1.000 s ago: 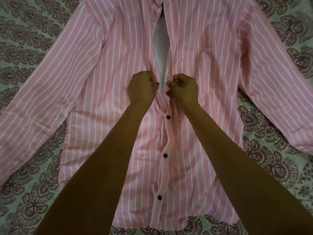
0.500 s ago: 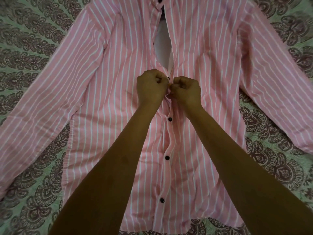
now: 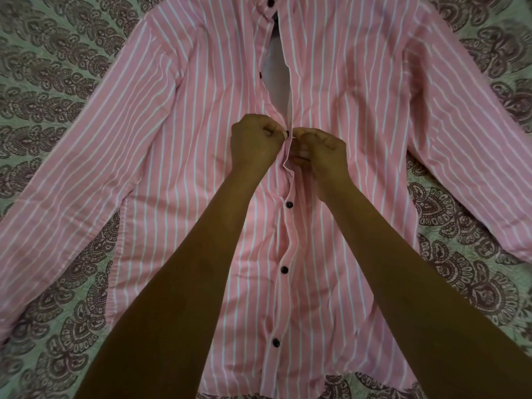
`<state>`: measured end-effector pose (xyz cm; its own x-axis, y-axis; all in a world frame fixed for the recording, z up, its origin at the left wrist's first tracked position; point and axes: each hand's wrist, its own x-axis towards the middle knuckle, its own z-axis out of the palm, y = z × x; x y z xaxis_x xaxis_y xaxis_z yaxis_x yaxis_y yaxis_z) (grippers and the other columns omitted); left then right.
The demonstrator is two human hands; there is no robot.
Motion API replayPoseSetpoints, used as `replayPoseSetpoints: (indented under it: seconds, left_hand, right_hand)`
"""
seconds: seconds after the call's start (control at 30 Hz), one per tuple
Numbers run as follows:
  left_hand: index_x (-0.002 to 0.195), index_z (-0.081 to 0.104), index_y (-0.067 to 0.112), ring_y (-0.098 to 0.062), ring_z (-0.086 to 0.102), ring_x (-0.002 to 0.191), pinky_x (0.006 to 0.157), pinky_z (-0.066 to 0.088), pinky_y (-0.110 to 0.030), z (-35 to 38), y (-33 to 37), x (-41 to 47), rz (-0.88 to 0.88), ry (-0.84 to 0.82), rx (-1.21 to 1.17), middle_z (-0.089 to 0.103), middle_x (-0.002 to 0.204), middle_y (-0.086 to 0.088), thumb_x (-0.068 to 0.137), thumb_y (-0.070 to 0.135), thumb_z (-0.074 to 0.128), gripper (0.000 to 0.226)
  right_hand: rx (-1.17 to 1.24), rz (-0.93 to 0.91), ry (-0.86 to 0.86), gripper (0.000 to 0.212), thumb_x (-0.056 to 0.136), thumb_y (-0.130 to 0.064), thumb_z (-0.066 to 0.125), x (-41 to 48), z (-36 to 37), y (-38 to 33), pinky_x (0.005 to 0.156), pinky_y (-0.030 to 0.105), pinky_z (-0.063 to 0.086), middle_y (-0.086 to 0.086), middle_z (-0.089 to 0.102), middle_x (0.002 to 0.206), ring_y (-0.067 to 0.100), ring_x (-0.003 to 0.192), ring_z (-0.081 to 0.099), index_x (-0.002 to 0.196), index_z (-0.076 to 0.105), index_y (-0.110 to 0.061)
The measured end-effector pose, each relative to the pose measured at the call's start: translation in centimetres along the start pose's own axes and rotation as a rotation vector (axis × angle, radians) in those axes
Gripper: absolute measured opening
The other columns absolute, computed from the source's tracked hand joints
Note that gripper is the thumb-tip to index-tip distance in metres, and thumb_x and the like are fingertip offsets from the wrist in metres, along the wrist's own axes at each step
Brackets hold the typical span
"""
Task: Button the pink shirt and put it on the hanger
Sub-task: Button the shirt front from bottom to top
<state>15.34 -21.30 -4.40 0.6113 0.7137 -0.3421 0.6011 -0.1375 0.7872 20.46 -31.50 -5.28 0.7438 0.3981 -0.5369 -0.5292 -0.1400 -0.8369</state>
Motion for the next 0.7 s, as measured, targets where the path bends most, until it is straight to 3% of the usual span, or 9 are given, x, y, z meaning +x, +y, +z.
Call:
replayPoseSetpoints:
  seconds: [0.07,0.2,0.33,0.43,0.57,0.7]
  left_hand:
    - [0.074,0.071,0.003,-0.036,0.068,0.074,0.076,0.056,-0.048,0.0,-0.1,0.0,-0.016,-0.013,-0.023,0.070,0.074,-0.017,0.067,0.013,0.064,0.014]
    - [0.077,0.072,0.003,-0.038,0.068,0.076,0.078,0.056,-0.049,0.0,0.0,-0.2,-0.026,-0.027,-0.073,0.070,0.076,-0.021,0.065,0.010,0.059,0.019]
    - [0.059,0.065,0.013,-0.038,0.067,0.076,0.076,0.056,-0.049,0.0,0.2,-0.5,-0.044,-0.044,-0.097,0.068,0.076,-0.024,0.066,0.005,0.050,0.018]
    - [0.062,0.063,0.016,-0.031,0.068,0.074,0.076,0.058,-0.040,-0.1,0.7,-0.9,-0.179,-0.083,-0.283,0.067,0.076,-0.020,0.079,0.000,0.055,0.025]
    - [0.076,0.064,0.009,-0.021,0.068,0.076,0.066,0.056,-0.023,0.0,0.8,-1.5,-0.275,-0.144,-0.589,0.067,0.083,-0.013,0.085,0.009,0.062,0.009]
    - [0.078,0.062,0.007,-0.015,0.066,0.070,0.064,0.056,-0.021,0.1,0.6,-1.2,-0.328,-0.130,-0.740,0.065,0.080,-0.009,0.086,0.003,0.059,0.010]
  right_hand:
    - [-0.015,0.010,-0.052,0.024,0.088,0.001,0.048,0.2,-0.2,-0.4,0.055,0.021,0.052,-0.004,0.068,0.057,0.013,0.057,0.063,0.079,0.067,-0.010]
    - [-0.050,0.014,-0.061,0.015,0.081,0.004,0.057,0.7,-0.3,-0.8,0.062,0.027,0.050,0.011,0.064,0.067,0.022,0.064,0.059,0.075,0.067,-0.004]
    - [-0.338,-0.117,0.047,0.007,0.066,-0.017,0.066,1.4,0.1,-0.3,0.076,0.037,0.055,0.010,0.070,0.071,0.024,0.072,0.066,0.068,0.071,-0.012]
    - [-0.556,-0.254,0.123,0.006,0.072,-0.016,0.067,1.0,0.3,-0.3,0.072,0.033,0.055,0.001,0.070,0.069,0.015,0.068,0.066,0.073,0.069,-0.011]
    - [-0.798,-0.491,0.198,0.013,0.081,-0.025,0.061,-0.1,0.9,0.2,0.065,0.037,0.053,0.000,0.071,0.075,0.018,0.069,0.065,0.082,0.068,-0.014]
    - [-0.701,-0.566,0.287,0.014,0.084,-0.023,0.061,-0.7,1.6,0.7,0.064,0.033,0.053,0.002,0.072,0.075,0.016,0.068,0.066,0.083,0.069,-0.012]
